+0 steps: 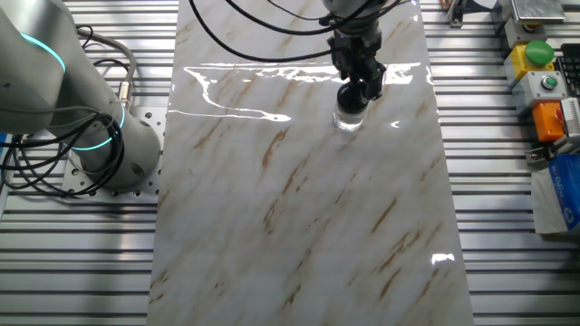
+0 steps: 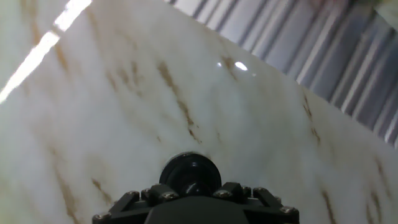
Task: Screw the lid onto the jar
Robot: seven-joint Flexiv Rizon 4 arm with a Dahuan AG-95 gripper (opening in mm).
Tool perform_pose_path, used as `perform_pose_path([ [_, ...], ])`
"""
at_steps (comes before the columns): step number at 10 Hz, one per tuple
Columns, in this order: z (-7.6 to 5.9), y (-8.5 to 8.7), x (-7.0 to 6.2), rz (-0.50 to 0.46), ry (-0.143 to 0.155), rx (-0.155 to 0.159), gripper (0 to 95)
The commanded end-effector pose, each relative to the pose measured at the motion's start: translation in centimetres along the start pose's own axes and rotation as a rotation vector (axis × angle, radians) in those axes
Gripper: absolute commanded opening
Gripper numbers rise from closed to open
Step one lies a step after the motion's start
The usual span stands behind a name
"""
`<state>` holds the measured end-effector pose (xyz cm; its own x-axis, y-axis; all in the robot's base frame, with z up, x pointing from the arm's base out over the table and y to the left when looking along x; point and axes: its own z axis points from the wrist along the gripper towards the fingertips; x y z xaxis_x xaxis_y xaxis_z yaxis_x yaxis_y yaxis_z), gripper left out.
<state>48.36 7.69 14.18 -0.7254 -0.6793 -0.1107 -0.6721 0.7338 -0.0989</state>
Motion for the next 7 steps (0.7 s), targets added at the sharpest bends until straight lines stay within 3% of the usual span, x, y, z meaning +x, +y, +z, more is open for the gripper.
perform_pose_path([
  [1, -0.12, 0.07, 0.0, -0.425, 0.015, -0.083, 57.0],
  [5, -0.11, 0.1, 0.01, -0.553, 0.031, -0.128, 57.0],
  [7, -0.11, 0.1, 0.0, -0.679, 0.039, -0.138, 57.0],
])
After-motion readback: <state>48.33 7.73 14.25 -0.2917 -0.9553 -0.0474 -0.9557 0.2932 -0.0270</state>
